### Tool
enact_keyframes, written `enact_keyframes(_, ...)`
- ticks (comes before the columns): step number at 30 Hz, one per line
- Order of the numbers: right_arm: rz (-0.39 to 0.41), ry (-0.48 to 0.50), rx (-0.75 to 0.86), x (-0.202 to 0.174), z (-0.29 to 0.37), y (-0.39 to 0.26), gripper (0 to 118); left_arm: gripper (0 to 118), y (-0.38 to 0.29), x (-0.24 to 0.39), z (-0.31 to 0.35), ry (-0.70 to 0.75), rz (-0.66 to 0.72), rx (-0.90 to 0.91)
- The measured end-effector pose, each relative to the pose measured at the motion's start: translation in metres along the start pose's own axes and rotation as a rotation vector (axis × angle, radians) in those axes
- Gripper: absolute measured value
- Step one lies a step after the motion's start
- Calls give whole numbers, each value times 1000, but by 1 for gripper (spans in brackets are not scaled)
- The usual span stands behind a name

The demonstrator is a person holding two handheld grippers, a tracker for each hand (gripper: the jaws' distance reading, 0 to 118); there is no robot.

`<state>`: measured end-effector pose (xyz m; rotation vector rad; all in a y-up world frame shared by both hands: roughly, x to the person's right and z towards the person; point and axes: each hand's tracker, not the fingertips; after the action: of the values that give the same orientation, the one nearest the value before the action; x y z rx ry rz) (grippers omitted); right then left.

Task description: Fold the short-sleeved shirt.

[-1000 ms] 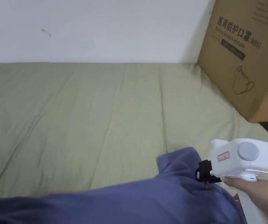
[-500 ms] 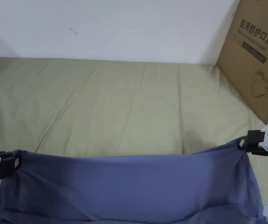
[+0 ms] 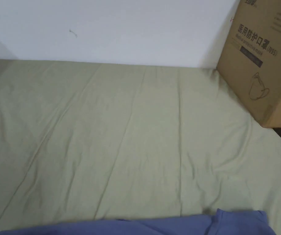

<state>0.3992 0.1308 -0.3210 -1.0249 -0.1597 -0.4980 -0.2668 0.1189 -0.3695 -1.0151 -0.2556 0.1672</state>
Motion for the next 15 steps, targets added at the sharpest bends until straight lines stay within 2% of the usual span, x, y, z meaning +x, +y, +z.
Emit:
enact_keyframes(1, -26, 48, 62, 3, -6, 0, 6, 29, -3, 0, -3, -1, -2, 4)
enact_keyframes(2, -27, 61, 91, 1, -8, 1, 16, 52, -4, 0, -3, 12, -7, 14)
enact_keyframes(3, -21, 50, 114, -3, -9, 2, 40, 84, -3, 0, 0, 23, -8, 34)
enact_keyframes(4, 5, 22, 130, -4, -8, 3, 84, 115, 1, 2, 2, 36, -3, 42)
enact_keyframes(5, 42, -4, 144, -5, -5, 5, 108, 118, 4, 4, 10, 48, 4, 61)
enact_keyframes(6, 72, -2, 162, -10, 1, 6, 118, 114, 5, 6, 21, 45, 8, 110)
enact_keyframes(7, 113, 18, 206, -19, 12, 7, 118, 114, 9, 9, 34, 28, 9, 193)
enact_keyframes(9, 173, 43, 282, -48, 39, 8, 118, 114, 17, 22, 55, 27, 14, 236)
enact_keyframes(11, 219, 125, 330, -83, 66, 10, 118, 114, 24, 40, 76, 7, -10, 323)
enact_keyframes(12, 258, 175, 371, -105, 82, 9, 118, 114, 30, 55, 88, -2, -35, 375)
enact_keyframes(13, 308, 184, 439, -130, 97, 6, 116, 113, 33, 70, 99, 5, -58, 427)
enact_keyframes(14, 354, 190, 529, -148, 109, 1, 111, 110, 35, 83, 109, 34, -77, 494)
enact_keyframes(15, 404, 202, 651, -165, 122, -8, 96, 102, 33, 99, 120, 80, -95, 602)
